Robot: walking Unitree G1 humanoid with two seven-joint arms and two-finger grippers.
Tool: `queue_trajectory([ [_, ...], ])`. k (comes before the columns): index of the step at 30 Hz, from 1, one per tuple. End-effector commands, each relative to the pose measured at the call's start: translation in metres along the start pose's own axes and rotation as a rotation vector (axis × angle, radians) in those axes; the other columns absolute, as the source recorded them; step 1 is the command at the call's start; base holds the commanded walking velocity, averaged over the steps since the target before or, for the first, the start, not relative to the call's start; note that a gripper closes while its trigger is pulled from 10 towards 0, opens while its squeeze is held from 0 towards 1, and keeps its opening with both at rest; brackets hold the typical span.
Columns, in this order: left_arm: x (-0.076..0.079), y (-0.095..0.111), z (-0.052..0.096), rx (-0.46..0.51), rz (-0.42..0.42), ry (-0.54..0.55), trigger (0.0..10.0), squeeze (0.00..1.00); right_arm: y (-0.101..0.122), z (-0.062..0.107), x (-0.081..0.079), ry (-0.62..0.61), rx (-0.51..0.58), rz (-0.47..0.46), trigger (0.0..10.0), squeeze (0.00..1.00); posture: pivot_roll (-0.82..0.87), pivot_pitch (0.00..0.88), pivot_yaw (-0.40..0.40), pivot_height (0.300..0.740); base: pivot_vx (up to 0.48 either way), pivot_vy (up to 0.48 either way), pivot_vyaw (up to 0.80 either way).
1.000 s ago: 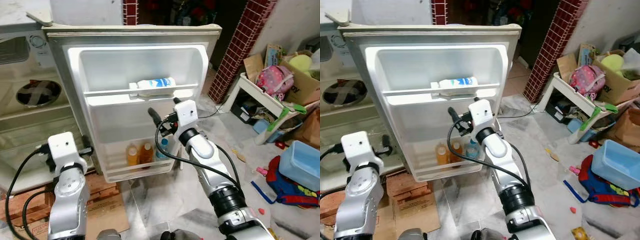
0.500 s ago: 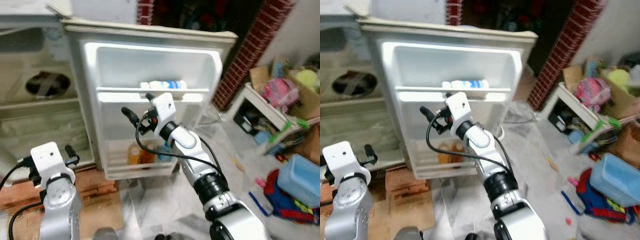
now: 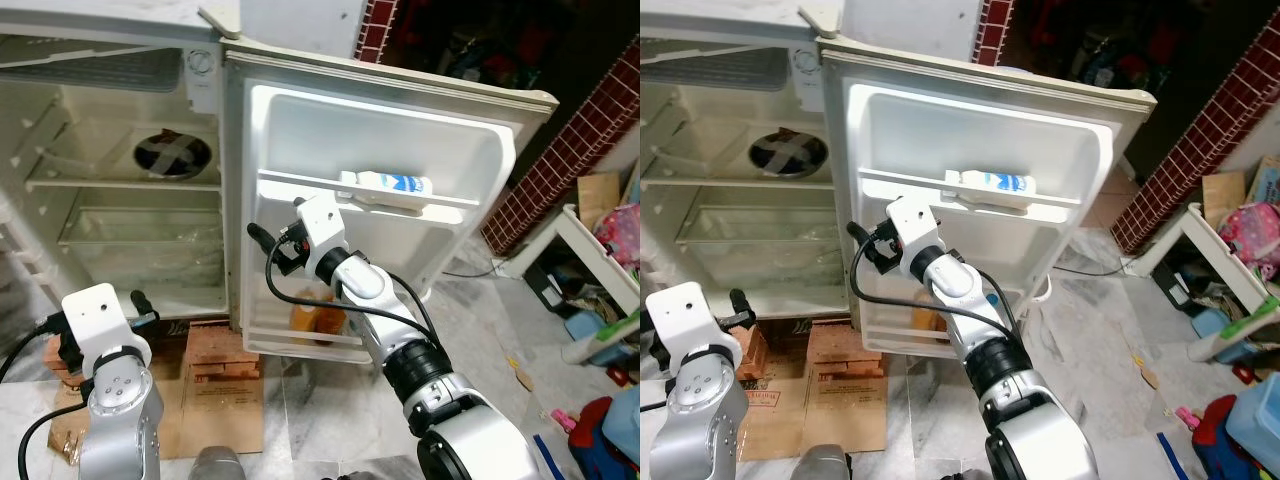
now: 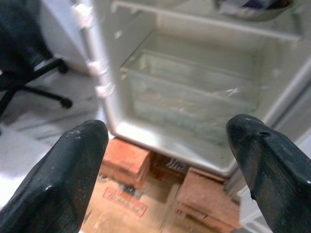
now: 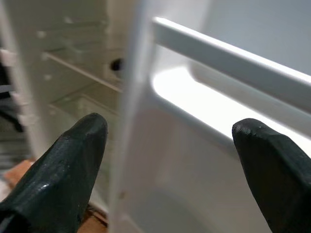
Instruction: Restocking fridge
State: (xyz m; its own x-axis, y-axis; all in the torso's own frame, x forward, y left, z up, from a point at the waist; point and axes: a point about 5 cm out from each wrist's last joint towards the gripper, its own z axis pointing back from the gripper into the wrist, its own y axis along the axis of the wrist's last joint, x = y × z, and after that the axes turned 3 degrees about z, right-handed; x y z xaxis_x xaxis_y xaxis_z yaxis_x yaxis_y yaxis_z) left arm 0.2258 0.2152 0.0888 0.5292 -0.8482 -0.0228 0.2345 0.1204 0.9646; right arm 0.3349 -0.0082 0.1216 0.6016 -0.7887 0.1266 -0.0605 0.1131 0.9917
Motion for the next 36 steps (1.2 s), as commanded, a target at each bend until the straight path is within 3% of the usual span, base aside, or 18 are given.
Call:
queue_trajectory([
  [1,0.007,0.001,0.002,-0.005,0.003,-0.029,10.0,0.0,0.016,-0.011,-0.006,-0.012,0.037,-0.013,10.0,0.0,0.2,0.0,-0.134,0.74,0.0,0.0,0.0],
  [7,0.007,0.001,0.002,-0.006,0.004,-0.031,10.0,0.0,0.02,-0.013,0.001,-0.075,0.052,-0.007,10.0,0.0,0.2,0.0,-0.13,0.74,0.0,0.0,0.0],
  [9,0.008,0.001,0.001,-0.006,0.005,-0.038,10.0,0.0,0.017,-0.014,0.01,-0.154,0.026,-0.036,10.0,0.0,0.19,0.0,-0.128,0.74,0.0,0.0,0.0],
  [17,0.01,0.001,0.001,-0.009,0.004,-0.047,10.0,0.0,0.008,-0.012,0.024,-0.262,-0.042,-0.067,10.0,0.0,0.19,0.0,-0.124,0.74,0.0,0.0,0.0],
  [24,0.013,0.001,0.0,-0.013,0.004,-0.055,10.0,0.0,0.007,-0.006,0.046,-0.387,-0.051,-0.011,10.0,0.0,0.19,0.0,-0.122,0.74,0.0,0.0,0.0],
  [36,0.014,0.002,0.0,-0.014,0.004,-0.062,10.0,0.0,0.001,0.004,0.067,-0.51,-0.091,0.048,10.0,0.0,0.18,0.0,-0.114,0.74,0.0,0.0,0.0],
])
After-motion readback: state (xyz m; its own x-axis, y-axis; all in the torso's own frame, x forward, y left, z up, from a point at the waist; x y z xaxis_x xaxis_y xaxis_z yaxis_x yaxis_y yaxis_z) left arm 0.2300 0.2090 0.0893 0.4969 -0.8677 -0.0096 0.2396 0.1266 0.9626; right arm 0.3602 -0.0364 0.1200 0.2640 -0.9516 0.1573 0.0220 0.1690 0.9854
